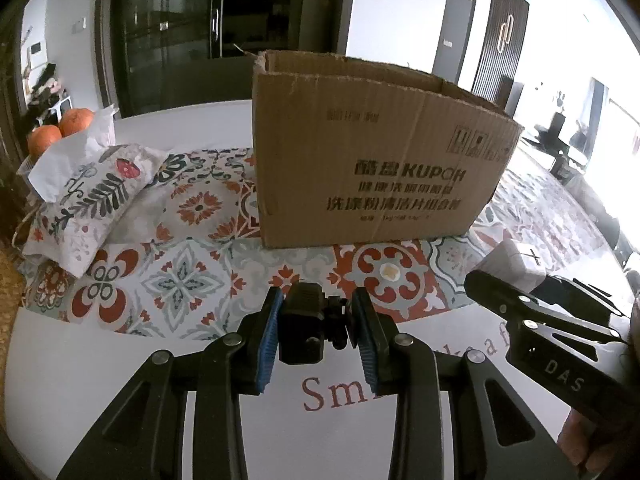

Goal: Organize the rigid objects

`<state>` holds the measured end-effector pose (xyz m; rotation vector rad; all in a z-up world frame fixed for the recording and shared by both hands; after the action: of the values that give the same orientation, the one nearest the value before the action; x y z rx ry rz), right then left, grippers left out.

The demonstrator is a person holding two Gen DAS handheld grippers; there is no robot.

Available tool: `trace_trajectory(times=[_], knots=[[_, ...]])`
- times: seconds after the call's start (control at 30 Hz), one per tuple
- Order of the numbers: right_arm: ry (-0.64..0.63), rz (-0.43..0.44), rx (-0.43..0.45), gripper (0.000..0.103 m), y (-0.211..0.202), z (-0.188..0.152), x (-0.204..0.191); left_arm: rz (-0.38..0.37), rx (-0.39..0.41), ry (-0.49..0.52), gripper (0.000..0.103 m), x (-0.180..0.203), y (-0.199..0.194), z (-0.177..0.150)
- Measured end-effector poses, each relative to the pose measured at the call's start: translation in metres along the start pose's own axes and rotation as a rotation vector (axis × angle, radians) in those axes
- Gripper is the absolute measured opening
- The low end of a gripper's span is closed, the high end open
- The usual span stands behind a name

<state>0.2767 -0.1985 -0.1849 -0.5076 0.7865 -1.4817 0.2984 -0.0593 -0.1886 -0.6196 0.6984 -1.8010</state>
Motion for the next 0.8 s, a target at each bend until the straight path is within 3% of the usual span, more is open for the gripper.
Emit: trace_trajectory(times=[0.8], knots=[[-0.002,0.048,0.13,0.049,-0.051,0.049,-0.007,-0.006,0.147,0.032,0.035,0.015,-0.06,0.059]])
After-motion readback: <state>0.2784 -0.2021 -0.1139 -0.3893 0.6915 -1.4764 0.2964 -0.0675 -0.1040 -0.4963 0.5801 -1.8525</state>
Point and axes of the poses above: each gripper's, at about its wrist camera, not at the fingertips, and y roughly the way its jaws point, x to its right, z to its top, the point moved 10 cm from there along y, roughly the way its jaws point, and after that the axes turned 1 degree about y, right-handed, at the moved point
